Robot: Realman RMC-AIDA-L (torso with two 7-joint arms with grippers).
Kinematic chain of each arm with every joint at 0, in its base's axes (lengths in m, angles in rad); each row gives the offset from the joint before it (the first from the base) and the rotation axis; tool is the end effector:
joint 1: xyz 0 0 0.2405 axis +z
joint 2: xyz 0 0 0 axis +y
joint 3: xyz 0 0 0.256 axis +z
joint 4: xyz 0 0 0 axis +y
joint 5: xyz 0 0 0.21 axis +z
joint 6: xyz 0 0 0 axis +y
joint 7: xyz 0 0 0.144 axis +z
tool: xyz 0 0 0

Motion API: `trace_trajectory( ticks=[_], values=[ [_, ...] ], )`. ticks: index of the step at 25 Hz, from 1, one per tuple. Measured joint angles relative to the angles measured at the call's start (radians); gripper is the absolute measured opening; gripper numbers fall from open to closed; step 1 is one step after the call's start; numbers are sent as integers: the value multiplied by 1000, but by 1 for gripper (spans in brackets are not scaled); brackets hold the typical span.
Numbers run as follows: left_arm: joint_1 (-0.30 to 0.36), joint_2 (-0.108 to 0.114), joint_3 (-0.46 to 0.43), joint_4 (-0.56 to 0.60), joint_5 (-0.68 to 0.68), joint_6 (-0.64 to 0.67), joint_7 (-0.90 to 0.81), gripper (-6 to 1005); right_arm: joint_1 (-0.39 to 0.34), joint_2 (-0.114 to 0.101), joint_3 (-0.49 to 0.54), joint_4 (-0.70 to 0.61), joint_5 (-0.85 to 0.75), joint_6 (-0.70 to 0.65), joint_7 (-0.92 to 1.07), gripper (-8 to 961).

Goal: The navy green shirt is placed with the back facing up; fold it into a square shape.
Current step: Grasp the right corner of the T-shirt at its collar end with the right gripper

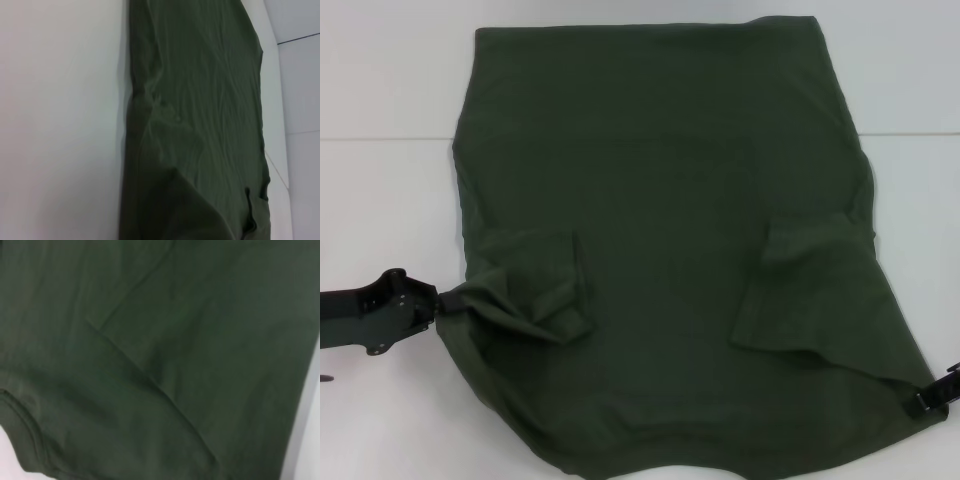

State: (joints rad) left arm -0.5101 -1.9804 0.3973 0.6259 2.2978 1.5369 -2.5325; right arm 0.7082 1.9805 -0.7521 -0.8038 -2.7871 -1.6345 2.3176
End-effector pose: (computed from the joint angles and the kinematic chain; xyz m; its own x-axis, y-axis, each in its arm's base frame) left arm -0.3327 0.3212 0.0496 -0.2232 0.8779 0.4238 0.9596 0.1214 0.2538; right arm 0.2976 0.3488 0.0473 0.4014 -0.9051 0.1402 -0.8431 -0.4249 -0.3296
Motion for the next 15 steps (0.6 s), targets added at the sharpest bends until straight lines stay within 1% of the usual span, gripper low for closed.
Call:
trace_trajectory(
  ticks=[10,15],
  values=[
    [1,-1,0,-1,0,0,0,-2,14,12,1,16,10,4,-1,739],
    [1,-2,0,-1,0,0,0,-1,22,17,1,16,54,3,-4,738]
  ],
)
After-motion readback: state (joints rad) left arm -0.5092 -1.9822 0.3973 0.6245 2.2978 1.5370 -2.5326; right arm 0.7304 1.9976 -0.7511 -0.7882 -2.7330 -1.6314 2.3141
